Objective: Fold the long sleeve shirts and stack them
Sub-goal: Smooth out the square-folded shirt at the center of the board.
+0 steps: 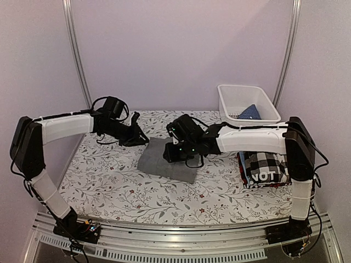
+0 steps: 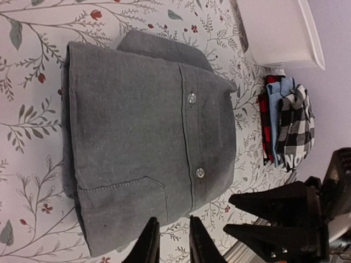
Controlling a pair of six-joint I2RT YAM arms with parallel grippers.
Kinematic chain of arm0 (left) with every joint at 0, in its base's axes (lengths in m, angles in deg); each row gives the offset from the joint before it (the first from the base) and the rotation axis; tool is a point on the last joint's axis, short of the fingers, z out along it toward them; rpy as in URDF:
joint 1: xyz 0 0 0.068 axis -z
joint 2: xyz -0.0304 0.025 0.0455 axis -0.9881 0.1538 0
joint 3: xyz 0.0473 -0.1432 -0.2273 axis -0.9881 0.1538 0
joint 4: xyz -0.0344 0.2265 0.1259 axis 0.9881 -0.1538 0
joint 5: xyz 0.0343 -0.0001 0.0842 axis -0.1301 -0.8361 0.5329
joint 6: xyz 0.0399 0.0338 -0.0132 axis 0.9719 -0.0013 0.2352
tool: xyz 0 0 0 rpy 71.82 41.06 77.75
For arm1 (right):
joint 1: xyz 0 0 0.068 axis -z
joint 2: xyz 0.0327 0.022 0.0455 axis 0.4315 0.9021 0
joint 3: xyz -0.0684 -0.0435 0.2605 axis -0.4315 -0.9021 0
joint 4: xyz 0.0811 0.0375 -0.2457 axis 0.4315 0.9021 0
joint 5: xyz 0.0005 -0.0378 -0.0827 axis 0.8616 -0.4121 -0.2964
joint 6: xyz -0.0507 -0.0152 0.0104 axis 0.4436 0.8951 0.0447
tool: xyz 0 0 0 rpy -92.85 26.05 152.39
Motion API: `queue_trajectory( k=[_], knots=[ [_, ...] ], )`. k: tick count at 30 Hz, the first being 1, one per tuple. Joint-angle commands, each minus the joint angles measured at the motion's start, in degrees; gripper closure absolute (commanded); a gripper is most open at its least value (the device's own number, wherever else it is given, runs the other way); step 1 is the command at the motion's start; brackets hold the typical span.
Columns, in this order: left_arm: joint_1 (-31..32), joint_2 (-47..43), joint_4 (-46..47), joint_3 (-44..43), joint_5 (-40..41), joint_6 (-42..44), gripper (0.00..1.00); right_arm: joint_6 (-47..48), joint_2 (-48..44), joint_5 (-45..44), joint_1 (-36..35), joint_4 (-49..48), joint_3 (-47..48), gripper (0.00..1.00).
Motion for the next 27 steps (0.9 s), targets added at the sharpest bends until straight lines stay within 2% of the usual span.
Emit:
queue_trajectory(
  k=[1,7,17,27],
  knots=[
    [2.77,-2.82,3.78,7.28,-6.36,-3.21,0.85,-1.73,0.35,2.33,-2.29,0.87,1.02,0.74],
    [4.08,0.61,7.68,9.22,-8.29,-4.34,0.9,-1.99,4.71,2.74,-1.97,0.18,2.49,0.78],
    [4.24,12.52,8.53,3.3,-6.18,-2.58,0.95,-2.08,13.78,5.14,2.24,-0.71,5.82,0.78],
    [4.13,14.08,5.11,6.86,2.37,-1.2,0.95,-0.61,5.54,1.97,3.45,0.07,4.24,0.7]
  ],
)
